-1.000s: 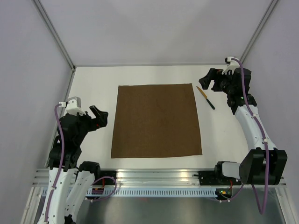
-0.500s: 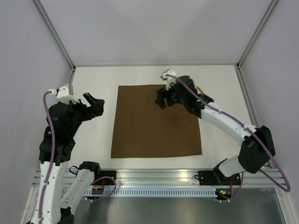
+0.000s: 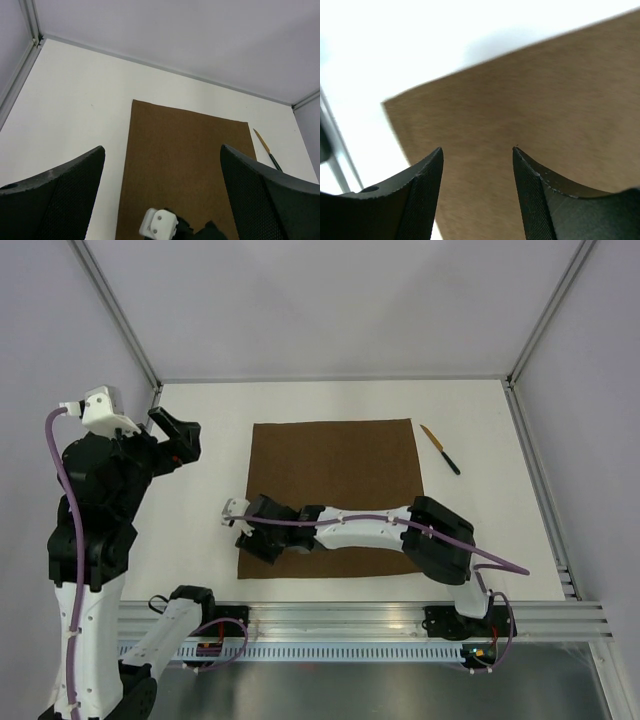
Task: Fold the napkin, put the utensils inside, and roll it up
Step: Fold the napkin at the center of the board.
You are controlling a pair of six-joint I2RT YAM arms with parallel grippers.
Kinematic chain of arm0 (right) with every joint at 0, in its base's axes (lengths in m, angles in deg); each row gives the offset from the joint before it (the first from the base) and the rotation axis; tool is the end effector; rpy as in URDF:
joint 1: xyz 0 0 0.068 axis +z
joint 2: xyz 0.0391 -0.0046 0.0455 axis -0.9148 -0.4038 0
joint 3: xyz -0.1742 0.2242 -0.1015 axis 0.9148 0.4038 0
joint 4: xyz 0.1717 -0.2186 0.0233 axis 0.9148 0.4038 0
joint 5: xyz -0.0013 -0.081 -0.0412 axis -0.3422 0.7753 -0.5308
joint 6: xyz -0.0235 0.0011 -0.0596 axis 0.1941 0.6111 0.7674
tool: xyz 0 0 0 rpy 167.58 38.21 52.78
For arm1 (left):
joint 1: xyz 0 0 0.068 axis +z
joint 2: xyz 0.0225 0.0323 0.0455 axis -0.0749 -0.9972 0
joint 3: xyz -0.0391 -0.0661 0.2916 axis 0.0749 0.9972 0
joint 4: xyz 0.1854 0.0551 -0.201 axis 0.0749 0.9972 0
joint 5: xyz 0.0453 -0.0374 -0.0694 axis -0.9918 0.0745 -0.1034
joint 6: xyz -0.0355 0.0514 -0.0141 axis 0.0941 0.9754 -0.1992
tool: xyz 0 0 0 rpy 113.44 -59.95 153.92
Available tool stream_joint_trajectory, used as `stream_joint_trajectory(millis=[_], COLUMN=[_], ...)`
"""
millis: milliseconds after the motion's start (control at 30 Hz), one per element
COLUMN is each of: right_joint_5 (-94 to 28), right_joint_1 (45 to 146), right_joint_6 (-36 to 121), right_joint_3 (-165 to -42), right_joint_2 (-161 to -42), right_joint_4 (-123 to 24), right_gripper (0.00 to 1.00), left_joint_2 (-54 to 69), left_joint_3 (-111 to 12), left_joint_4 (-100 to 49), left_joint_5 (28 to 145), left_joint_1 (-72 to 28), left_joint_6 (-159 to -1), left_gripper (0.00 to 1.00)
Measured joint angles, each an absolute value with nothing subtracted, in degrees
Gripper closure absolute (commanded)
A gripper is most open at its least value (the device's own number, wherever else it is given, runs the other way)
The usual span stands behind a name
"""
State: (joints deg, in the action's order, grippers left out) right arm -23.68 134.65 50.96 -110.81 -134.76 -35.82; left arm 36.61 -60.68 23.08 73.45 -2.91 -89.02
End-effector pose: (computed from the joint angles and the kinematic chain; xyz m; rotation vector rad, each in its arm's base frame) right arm 0.1785 0.4490 0.2035 -1.3895 2.0047 0.5170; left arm 0.1164 -0.0104 0.5110 -0.2726 1.7292 -0.2836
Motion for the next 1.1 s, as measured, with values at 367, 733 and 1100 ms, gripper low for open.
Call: stream_joint_trajectory(millis=[367, 733, 1100], right_joint_5=[-21.8, -19.9, -20.0], right_joint_1=[143.4, 144.1, 144.1], right_joint_6=[50.7, 50.5, 50.7], right_joint_3=[-116.5, -119.3, -119.8], right_joint_2=[-140.5, -146.5, -146.9], right_joint_4=[-35.9, -36.3, -36.3], right_gripper=[0.38, 0.38, 0.63], left_joint_2=[36.2, 36.2, 36.8], left_joint_3=[-61.7, -61.7, -61.1], left_joint_4=[26.0, 26.5, 27.1], left_joint_5=[72.4, 71.4, 71.0], left_joint_1=[-2.9, -2.9, -2.9], left_joint_6=[-89.0, -88.5, -87.4], left_gripper=[0.0, 0.0, 0.0])
